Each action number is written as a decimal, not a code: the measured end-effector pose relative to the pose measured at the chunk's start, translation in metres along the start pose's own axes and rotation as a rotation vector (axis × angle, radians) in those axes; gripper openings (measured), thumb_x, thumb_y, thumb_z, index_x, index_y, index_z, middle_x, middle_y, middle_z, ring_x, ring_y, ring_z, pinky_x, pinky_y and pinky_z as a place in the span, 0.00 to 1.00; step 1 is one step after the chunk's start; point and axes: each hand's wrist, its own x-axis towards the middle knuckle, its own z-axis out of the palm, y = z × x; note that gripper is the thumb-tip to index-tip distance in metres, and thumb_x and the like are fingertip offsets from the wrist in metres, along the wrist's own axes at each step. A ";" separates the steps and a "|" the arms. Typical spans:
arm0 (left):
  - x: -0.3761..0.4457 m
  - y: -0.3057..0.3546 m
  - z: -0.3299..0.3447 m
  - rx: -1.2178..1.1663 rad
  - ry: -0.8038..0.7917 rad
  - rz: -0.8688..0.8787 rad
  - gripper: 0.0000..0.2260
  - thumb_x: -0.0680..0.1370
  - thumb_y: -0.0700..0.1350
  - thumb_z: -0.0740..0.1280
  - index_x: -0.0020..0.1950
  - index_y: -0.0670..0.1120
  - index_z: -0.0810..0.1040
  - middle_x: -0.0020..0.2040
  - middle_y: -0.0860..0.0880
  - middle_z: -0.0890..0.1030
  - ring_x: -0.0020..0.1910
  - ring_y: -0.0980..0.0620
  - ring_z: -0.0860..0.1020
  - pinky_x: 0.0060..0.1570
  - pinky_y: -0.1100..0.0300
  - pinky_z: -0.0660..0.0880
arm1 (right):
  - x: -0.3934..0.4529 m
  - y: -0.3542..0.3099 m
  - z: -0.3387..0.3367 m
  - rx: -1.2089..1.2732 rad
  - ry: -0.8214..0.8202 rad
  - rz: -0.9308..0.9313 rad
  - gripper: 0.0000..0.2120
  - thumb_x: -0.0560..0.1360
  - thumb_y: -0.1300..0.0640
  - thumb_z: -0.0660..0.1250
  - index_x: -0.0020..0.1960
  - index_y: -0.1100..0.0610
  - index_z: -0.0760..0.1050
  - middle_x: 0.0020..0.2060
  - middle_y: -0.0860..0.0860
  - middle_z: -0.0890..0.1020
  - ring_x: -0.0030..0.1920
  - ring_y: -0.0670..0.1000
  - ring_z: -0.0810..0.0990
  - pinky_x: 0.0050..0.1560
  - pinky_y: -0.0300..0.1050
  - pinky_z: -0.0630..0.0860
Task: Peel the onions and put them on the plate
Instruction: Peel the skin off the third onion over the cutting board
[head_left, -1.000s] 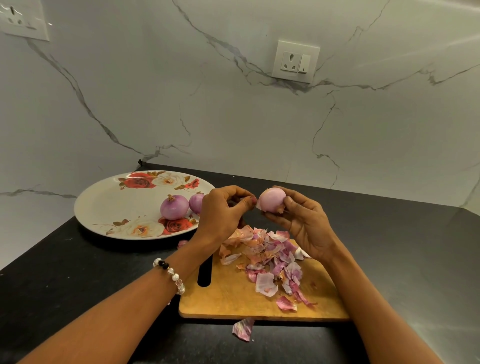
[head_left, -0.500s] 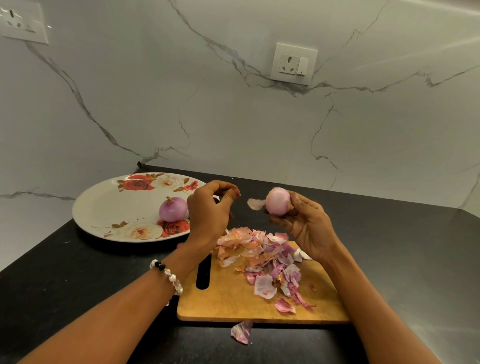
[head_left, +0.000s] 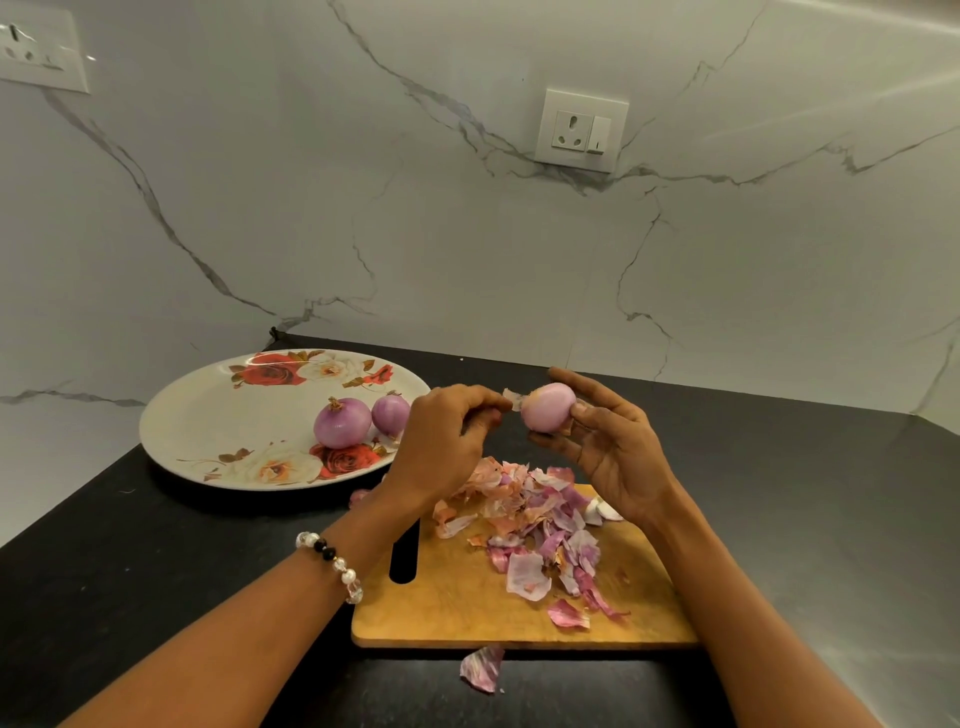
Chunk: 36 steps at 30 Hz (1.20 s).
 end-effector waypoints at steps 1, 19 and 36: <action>0.000 0.000 -0.001 -0.005 0.007 0.008 0.09 0.77 0.38 0.67 0.55 0.45 0.82 0.50 0.50 0.83 0.44 0.59 0.78 0.44 0.78 0.72 | 0.000 0.001 -0.001 0.000 -0.011 -0.006 0.15 0.73 0.65 0.63 0.59 0.60 0.79 0.60 0.60 0.79 0.57 0.64 0.81 0.48 0.54 0.84; -0.001 0.003 -0.005 0.002 -0.046 0.133 0.09 0.73 0.45 0.73 0.49 0.41 0.84 0.39 0.46 0.84 0.32 0.57 0.76 0.36 0.74 0.73 | -0.001 0.007 -0.004 -0.351 -0.131 -0.128 0.16 0.72 0.64 0.66 0.58 0.56 0.80 0.57 0.56 0.83 0.58 0.61 0.82 0.52 0.50 0.83; -0.001 -0.001 -0.010 -0.037 -0.057 0.063 0.06 0.73 0.41 0.72 0.48 0.42 0.85 0.40 0.47 0.85 0.34 0.57 0.80 0.37 0.74 0.75 | -0.004 0.007 -0.005 -0.374 -0.146 -0.093 0.15 0.77 0.71 0.63 0.58 0.57 0.80 0.55 0.54 0.85 0.57 0.61 0.83 0.51 0.48 0.83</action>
